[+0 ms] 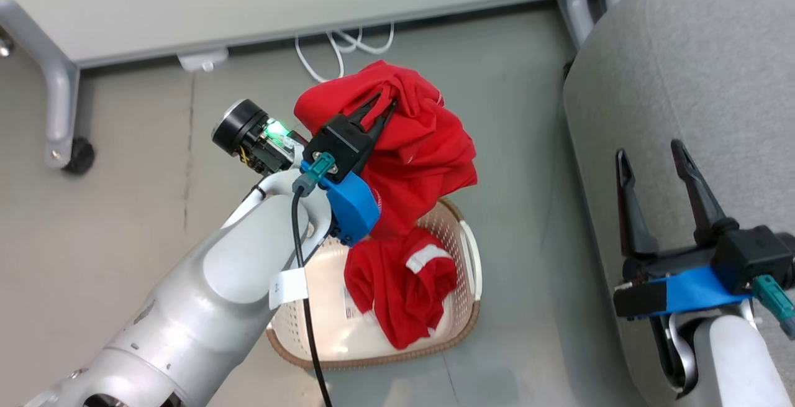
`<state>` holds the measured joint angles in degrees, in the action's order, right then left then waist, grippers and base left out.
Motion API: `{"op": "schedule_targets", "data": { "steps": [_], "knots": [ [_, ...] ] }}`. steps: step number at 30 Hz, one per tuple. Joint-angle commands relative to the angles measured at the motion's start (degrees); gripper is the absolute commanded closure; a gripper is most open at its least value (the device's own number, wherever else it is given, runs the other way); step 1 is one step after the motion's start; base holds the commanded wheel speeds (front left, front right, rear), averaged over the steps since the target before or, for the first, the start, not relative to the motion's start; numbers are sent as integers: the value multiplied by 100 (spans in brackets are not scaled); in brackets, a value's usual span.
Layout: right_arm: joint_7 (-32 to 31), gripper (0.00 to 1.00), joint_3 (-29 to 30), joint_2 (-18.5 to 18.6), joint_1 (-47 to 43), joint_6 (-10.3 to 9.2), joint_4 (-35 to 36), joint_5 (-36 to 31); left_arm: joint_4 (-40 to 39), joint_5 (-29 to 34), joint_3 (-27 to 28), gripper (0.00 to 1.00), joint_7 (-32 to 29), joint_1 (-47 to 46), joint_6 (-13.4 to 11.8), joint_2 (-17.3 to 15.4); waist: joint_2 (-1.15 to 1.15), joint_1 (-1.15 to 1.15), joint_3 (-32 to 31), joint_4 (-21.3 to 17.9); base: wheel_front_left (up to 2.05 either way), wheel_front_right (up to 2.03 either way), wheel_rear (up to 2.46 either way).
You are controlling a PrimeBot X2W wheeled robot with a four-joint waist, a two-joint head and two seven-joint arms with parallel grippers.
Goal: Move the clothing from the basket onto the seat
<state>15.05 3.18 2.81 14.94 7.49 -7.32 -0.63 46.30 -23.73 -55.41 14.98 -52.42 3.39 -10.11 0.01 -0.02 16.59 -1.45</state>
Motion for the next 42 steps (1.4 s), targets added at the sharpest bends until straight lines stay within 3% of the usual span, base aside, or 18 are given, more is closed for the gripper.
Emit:
{"op": "schedule_targets", "data": {
  "steps": [1,12,25,42],
  "knots": [
    [20,0,23,14,-166,1,-32,46,-191,44,158,100,29,120,-55,-43,-1,2,-388,3,0,0,0],
    [20,0,101,14,-751,1,-148,130,-790,259,555,100,30,638,-14,13,-1,2,-1123,23,0,0,0],
    [20,0,-13,14,-865,1,-86,172,-1015,433,661,100,30,796,44,74,-1,2,-1303,71,0,0,0],
    [20,0,-1810,15,107,1,-512,71,-1054,636,700,100,30,648,135,275,-1,2,-1176,278,0,0,0]
  ]
}}
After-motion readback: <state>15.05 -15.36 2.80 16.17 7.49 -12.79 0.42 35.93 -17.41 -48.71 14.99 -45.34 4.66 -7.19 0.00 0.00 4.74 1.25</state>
